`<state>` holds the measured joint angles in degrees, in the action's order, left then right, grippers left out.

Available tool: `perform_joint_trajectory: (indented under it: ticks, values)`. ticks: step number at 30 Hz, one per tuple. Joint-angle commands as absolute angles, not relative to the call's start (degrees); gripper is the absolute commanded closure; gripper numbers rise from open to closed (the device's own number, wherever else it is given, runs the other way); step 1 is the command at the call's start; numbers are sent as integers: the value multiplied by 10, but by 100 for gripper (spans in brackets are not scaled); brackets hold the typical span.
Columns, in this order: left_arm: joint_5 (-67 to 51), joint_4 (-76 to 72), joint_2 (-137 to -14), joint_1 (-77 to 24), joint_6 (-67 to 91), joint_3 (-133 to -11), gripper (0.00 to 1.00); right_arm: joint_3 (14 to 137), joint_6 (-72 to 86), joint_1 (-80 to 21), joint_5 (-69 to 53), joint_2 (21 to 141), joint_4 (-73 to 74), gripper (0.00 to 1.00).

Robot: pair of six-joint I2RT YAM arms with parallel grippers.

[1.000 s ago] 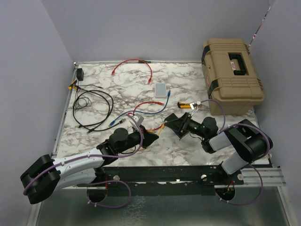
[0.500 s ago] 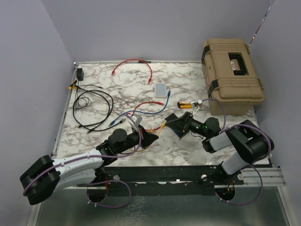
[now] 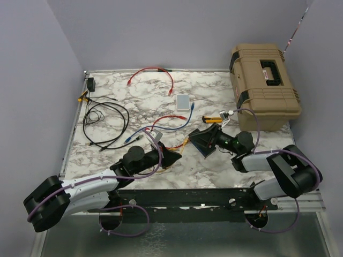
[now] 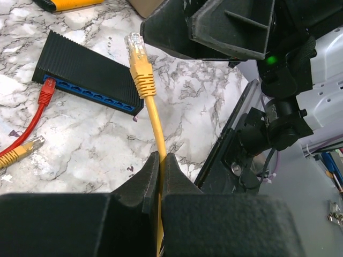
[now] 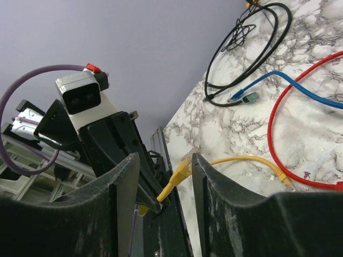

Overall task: Insert the plug into the switch port
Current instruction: Pick up the connector from the center of the board.

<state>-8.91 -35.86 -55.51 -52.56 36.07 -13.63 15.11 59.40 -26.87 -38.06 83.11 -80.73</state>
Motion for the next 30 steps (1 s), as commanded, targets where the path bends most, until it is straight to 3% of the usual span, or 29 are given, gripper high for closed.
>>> perform_joint_trajectory:
  ticks: [1,11,30]
  values:
    - [-121,-389,-561,-523,360,-137,100,167,571,-264,-346,807,-729,55]
    - [-118,-391,-567,-523,354,-139,100,190,527,-264,-295,749,-564,66]
    - [-118,-403,-581,-523,347,-149,100,195,541,-264,-323,765,-565,67]
